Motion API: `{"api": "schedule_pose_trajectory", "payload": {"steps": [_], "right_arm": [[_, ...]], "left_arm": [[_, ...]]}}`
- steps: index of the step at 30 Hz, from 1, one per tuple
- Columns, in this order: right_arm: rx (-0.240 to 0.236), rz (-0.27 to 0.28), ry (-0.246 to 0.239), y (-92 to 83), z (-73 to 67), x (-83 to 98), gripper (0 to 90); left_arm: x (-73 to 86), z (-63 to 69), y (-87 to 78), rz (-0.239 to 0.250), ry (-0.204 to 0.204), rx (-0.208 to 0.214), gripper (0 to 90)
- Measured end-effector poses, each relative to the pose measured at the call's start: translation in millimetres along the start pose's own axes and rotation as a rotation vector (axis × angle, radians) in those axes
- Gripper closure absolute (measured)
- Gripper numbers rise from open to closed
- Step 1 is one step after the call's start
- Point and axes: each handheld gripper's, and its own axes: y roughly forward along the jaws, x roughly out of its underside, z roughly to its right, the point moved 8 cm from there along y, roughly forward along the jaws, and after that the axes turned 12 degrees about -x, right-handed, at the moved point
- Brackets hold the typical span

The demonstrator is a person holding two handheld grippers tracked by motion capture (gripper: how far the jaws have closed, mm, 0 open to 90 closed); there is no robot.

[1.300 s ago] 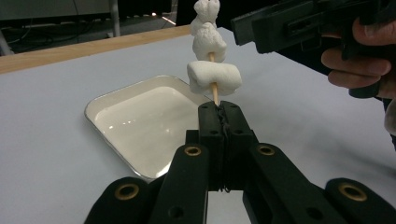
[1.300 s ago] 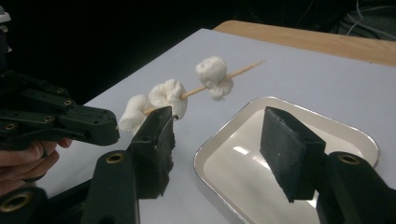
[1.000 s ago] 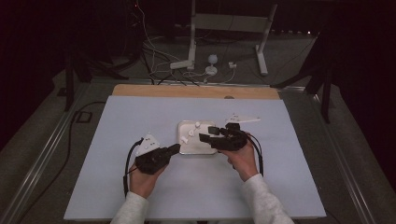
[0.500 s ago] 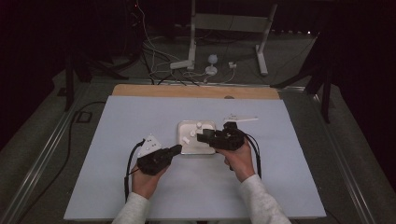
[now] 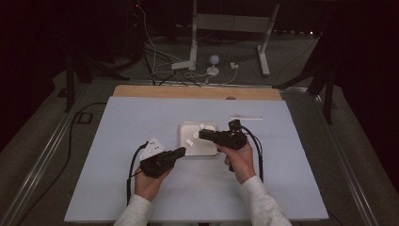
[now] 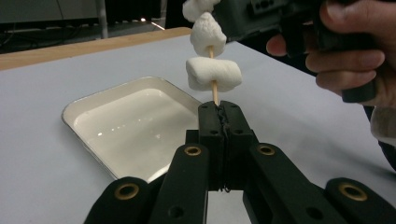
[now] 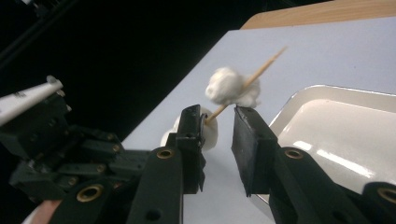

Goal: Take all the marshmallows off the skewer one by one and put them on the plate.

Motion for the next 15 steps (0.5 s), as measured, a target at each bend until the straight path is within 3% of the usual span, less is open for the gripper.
{"api": "schedule_pose_trajectory", "payload": {"steps": [8,15], "right_arm": [[-0.030,0.035,0.035,-1.5,-0.8,-4.1,72.4],[-0.028,0.047,0.056,0.5,0.0,-5.6,69.5]], "left_arm": [[4.1,4.8,4.5,-0.013,0.035,0.006,90.0],[5.2,7.1,4.8,-0.001,0.061,0.001,90.0]]}}
